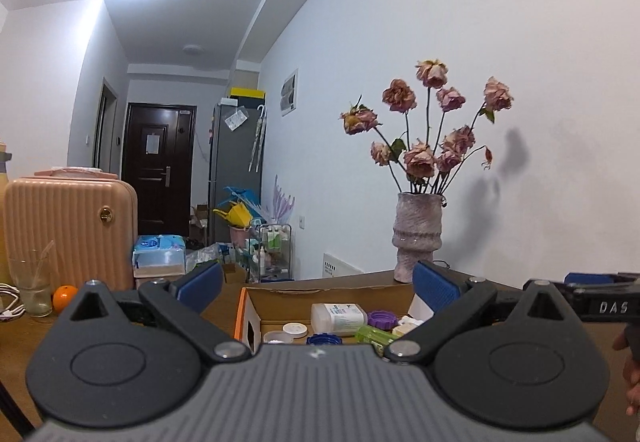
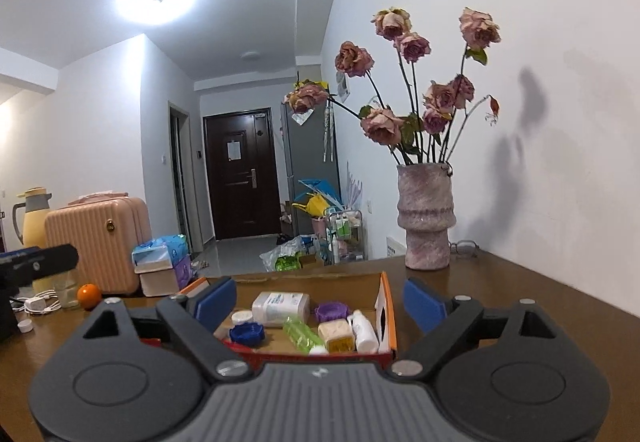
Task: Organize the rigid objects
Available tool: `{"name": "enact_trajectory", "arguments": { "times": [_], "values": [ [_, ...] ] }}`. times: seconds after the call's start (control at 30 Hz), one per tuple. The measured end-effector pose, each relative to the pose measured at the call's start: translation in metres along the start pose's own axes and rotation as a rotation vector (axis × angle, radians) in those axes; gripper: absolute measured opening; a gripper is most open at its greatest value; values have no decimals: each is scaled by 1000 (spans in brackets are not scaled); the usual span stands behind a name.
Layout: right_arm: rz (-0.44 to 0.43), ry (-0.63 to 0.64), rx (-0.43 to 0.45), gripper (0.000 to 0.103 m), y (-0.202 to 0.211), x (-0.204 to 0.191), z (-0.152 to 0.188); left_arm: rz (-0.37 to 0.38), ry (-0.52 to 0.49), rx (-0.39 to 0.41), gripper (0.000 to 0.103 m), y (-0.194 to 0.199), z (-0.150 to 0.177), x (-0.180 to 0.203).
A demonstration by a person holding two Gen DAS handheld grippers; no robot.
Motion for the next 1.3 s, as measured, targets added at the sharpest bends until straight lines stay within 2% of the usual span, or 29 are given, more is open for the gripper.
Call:
{"name": "enact_trajectory", "arguments": {
  "times": [0.23, 0.33, 0.47, 0.63, 0.77, 0.87, 0.97, 1.07, 1.3],
  "values": [
    [-31, 104, 1, 91, 56, -19, 26, -12, -70, 0, 103, 78, 15, 16],
    [-42, 163, 5, 91, 89, -33, 41, -42, -91, -43, 103, 114, 28, 23],
    [-62, 212, -21, 95, 131, -54, 65, -36, -97, -63, 103, 161, 49, 30],
    [-73, 173, -66, 95, 177, -75, 92, -65, -1, -112, 103, 210, 75, 26],
    [-63, 80, -93, 95, 212, -92, 103, -71, -14, -120, 103, 249, 87, 34],
    [-80, 44, -60, 95, 245, -105, 103, -28, -33, -102, 103, 274, 87, 41],
    [-45, 56, 20, 101, 276, -113, 104, -4, -69, -52, 103, 289, 80, 46],
    [-20, 70, 54, 101, 290, -113, 101, -16, -63, -27, 103, 293, 75, 46],
    [-2, 42, 47, 101, 285, -104, 97, -10, -57, -23, 103, 292, 74, 50]
  ]
}}
Point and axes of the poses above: each gripper's, at about its wrist camera, not at the fingertips, and y roughly against the way its jaws point, x to its right, z to its underside, the point moved 5 cm from there along -y, roughly the way its jaws point, and after that the axes turned 2 degrees about -z, right-handed, at the moved point
